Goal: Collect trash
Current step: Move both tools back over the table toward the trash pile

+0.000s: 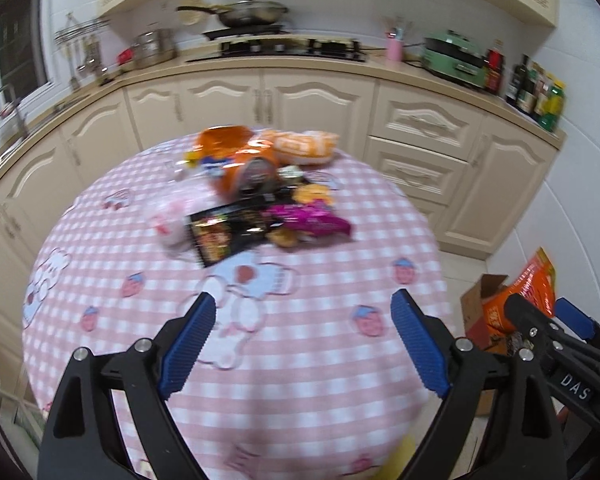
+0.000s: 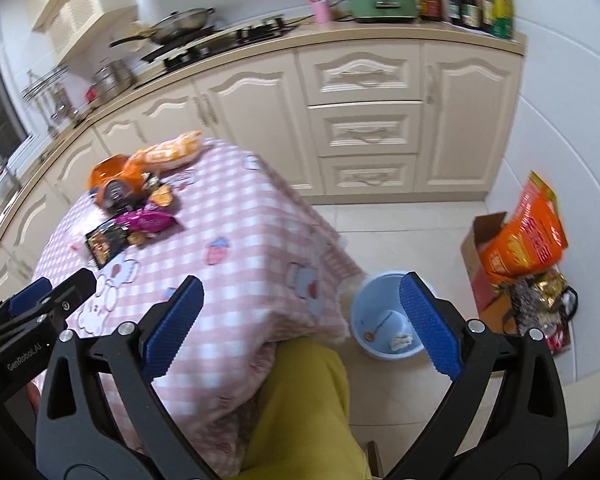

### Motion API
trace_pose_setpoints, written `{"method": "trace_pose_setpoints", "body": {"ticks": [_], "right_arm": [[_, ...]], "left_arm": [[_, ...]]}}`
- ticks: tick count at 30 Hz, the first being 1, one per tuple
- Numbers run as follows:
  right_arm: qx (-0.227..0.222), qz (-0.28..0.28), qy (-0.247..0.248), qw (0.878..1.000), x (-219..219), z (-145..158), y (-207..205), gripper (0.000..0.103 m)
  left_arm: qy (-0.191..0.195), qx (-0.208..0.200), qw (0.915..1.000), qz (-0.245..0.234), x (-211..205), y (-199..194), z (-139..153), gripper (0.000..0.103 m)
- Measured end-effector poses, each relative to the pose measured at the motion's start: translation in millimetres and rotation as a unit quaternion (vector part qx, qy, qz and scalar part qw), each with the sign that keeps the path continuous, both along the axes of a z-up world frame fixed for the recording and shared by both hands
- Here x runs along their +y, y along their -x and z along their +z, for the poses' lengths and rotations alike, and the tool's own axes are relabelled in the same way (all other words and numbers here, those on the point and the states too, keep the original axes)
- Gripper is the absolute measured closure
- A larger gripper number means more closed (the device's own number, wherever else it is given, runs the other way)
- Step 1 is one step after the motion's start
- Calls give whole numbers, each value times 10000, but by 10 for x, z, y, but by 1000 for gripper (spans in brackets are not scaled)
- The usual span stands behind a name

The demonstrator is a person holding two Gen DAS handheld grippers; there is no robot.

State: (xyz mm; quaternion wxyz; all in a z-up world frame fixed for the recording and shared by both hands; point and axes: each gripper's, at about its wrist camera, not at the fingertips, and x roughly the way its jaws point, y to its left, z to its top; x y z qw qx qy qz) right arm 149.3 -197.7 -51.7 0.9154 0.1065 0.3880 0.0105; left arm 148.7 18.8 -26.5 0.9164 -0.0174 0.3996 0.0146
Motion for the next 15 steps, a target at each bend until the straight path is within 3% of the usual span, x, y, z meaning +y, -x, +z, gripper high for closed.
{"method": "trace_pose_setpoints", "body": {"ticks": [8,9,12,15], "right_arm": [[30,566,-40,9984,507,-15,-286,7],[41,619,-34,9981,563,-19,-319,12],[123,762,53,9970,731,-50,-452,38],[337,962,-39,9948,866,-129,-622,39]], "left_arm": [[83,71,9985,531,571,-70,-72,15],[93,70,9982,584,628,-85,-79,15],[141,92,9972,733,777,-139,-109,15],[197,143,9963,823,865,-205,-144,15]]}}
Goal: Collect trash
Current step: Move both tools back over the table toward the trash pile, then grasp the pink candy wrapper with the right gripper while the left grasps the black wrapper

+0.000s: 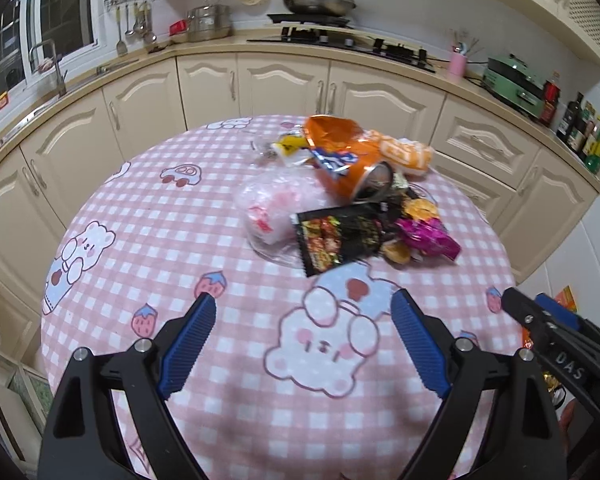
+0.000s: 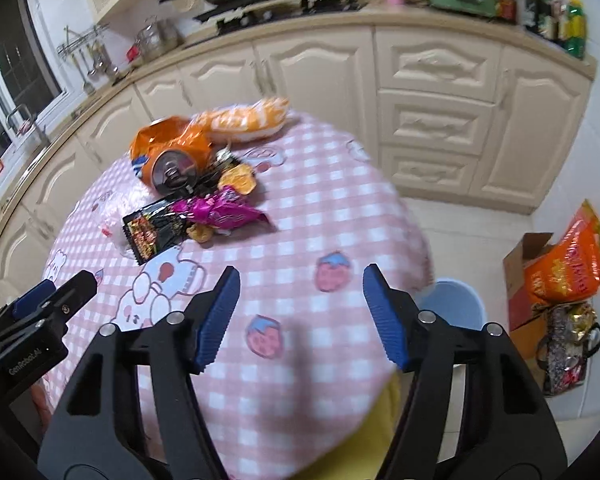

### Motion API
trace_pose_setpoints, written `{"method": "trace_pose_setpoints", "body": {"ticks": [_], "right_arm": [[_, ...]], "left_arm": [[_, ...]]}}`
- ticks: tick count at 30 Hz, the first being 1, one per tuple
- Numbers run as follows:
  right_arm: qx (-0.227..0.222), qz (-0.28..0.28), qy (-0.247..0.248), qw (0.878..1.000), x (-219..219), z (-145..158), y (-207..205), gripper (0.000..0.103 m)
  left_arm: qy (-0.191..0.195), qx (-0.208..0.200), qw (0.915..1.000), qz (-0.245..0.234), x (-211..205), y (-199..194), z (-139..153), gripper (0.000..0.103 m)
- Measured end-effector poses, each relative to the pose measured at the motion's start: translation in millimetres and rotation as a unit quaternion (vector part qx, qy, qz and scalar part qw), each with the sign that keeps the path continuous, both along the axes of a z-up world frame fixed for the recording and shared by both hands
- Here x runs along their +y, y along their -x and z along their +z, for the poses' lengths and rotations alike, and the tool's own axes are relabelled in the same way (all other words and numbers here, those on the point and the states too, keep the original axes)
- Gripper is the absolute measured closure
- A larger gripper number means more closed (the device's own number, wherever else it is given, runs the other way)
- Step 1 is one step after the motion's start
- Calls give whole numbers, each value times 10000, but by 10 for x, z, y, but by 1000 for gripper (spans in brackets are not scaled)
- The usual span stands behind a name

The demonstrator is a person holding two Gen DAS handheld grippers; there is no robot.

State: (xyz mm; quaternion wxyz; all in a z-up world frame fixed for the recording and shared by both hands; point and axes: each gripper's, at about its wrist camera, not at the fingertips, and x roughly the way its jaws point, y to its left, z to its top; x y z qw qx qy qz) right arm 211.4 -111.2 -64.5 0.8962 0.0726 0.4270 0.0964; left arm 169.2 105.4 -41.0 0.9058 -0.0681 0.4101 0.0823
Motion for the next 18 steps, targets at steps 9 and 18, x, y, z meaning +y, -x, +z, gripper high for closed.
{"method": "trace_pose_setpoints", "body": {"ticks": [9,18], "right_arm": [[69,235,75,9997,307,-91,-385,19],[448,513,213,9974,647,-356,-886,13]], "left_arm": [[52,154,9997,202,238,-274,-108,15],[173,322,9990,263,407,-512,-186,15]]}}
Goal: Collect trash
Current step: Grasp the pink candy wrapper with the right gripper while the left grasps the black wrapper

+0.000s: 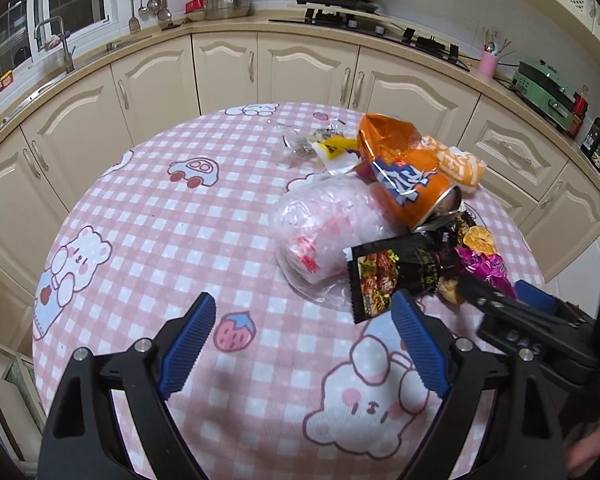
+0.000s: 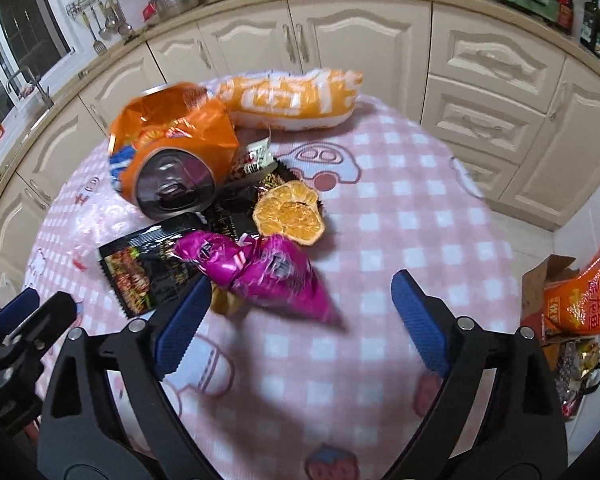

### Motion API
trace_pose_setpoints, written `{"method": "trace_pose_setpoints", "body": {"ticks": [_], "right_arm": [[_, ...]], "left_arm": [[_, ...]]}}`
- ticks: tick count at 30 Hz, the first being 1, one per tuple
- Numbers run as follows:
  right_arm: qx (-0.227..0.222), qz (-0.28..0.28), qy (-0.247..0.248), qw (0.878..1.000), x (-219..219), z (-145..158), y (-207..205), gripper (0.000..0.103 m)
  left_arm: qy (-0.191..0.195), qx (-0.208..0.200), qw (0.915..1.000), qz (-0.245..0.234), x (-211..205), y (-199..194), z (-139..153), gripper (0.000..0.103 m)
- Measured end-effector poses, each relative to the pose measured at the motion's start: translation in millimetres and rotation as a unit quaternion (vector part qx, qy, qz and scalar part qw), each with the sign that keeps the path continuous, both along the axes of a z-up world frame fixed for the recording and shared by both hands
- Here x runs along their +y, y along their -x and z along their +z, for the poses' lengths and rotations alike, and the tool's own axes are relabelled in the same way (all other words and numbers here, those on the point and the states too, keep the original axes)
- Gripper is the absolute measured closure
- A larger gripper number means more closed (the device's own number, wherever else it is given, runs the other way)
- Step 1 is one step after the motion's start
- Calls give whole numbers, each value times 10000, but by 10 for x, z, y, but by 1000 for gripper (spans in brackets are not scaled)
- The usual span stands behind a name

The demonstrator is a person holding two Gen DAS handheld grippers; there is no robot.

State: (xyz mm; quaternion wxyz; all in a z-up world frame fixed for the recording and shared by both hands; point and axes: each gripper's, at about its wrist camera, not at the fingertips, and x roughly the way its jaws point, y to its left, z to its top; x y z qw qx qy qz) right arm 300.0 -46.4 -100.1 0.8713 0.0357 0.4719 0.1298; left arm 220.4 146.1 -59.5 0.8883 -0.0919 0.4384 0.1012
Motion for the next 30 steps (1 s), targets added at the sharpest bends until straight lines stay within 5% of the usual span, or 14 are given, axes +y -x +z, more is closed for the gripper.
{"method": "trace_pose_setpoints", "body": {"ticks": [2,5,6,23,25,27,30], "right_arm": [[-173,-52,-175,9997,-41,18,6,14],[-208,-13,-503,9985,-113,37,10,59],[-156,-33,-541,9984,-138,28,5,62],[-400,-140,-1119,9928,-716,96,152,62],[-378,-196,-1130,9927,-762,67,165,62],[-358,-236,-1135,9926,-800,48,178,62],[-333,-266,-1143,9925,-831,51,208,62]], "left_arm": [[12,48,10000,-51,-16,-50,-20,15],[-31,115,9998,-159,-90,-130,-46,15],[-25,147,9997,-206,-122,-162,-52,15],[-196,645,9975,-211,-444,-669,-297,17],[-75,588,9980,-219,-413,-667,-299,30],[-186,521,9984,-138,-384,-628,-239,68],[-303,558,9980,1,-325,-572,-222,95]]}}
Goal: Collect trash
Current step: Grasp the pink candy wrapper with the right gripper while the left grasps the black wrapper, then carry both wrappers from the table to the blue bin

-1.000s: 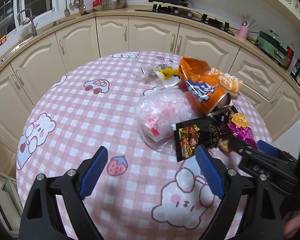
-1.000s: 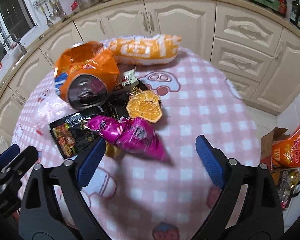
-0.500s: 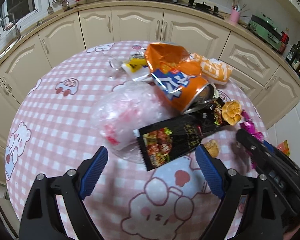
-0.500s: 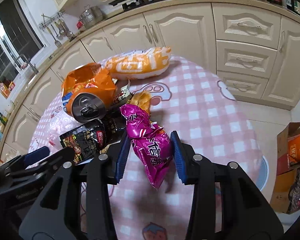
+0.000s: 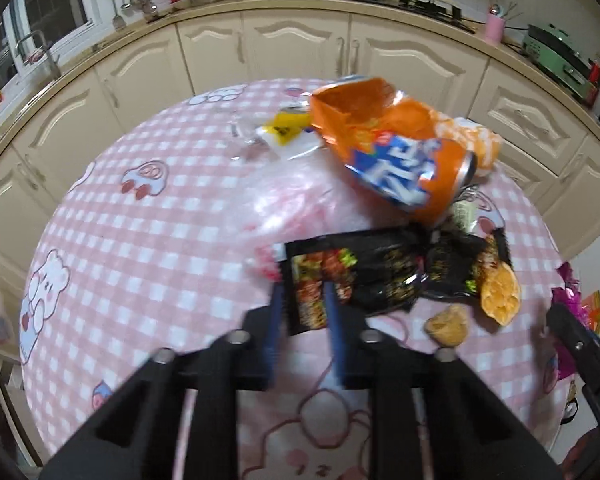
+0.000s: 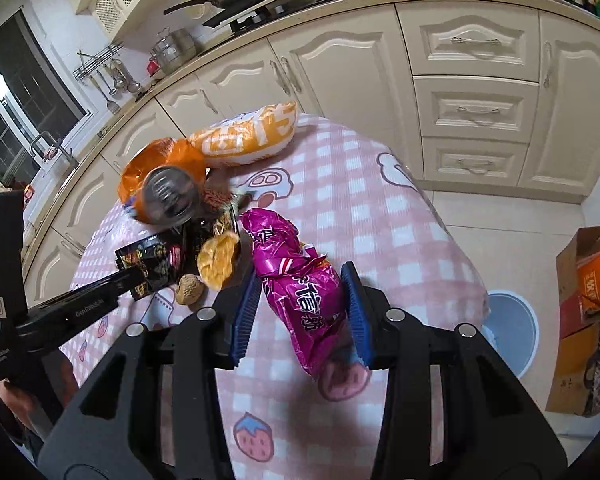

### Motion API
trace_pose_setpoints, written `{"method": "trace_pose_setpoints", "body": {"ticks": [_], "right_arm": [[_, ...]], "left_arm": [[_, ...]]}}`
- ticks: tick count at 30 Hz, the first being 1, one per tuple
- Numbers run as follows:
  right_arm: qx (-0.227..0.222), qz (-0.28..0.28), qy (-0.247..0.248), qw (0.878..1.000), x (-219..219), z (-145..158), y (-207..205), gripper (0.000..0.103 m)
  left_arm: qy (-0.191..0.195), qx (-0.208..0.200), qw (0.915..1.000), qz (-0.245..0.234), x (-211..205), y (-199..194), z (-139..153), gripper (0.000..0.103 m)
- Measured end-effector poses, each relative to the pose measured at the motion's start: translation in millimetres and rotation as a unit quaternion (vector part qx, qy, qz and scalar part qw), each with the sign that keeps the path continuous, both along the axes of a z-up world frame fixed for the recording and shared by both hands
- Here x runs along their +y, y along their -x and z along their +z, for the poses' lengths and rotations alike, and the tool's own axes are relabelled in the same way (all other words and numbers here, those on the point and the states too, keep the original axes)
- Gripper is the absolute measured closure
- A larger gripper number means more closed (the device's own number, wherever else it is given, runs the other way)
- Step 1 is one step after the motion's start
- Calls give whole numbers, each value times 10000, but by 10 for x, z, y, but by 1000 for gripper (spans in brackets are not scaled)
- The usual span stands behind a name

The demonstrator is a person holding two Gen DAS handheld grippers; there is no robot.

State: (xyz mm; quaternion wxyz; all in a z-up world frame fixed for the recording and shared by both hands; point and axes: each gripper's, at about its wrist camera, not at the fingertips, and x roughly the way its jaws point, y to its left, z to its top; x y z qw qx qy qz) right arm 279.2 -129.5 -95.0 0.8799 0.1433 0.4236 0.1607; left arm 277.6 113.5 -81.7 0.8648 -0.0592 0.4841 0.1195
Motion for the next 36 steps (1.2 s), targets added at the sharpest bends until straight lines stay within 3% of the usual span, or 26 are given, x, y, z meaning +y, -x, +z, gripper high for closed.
{"method": "trace_pose_setpoints", "body": {"ticks": [5,12,23,36], "right_arm": [[-94,6,57,9999,-9,80,134,62],[-127,-11,135,9998,-2,150,310,62],[-316,-72,177,9993,-46,333,718,62],[-387,-493,95,9980,-493,367,1024,62]], "left_arm": [[390,15,9992,26,144,132,47,100],[496,-223,9985,-31,164,470,190,102],[385,-855,9953,-226,30,985,602,103],[321,-1233,9890,-745,-461,1148,868,103]]}}
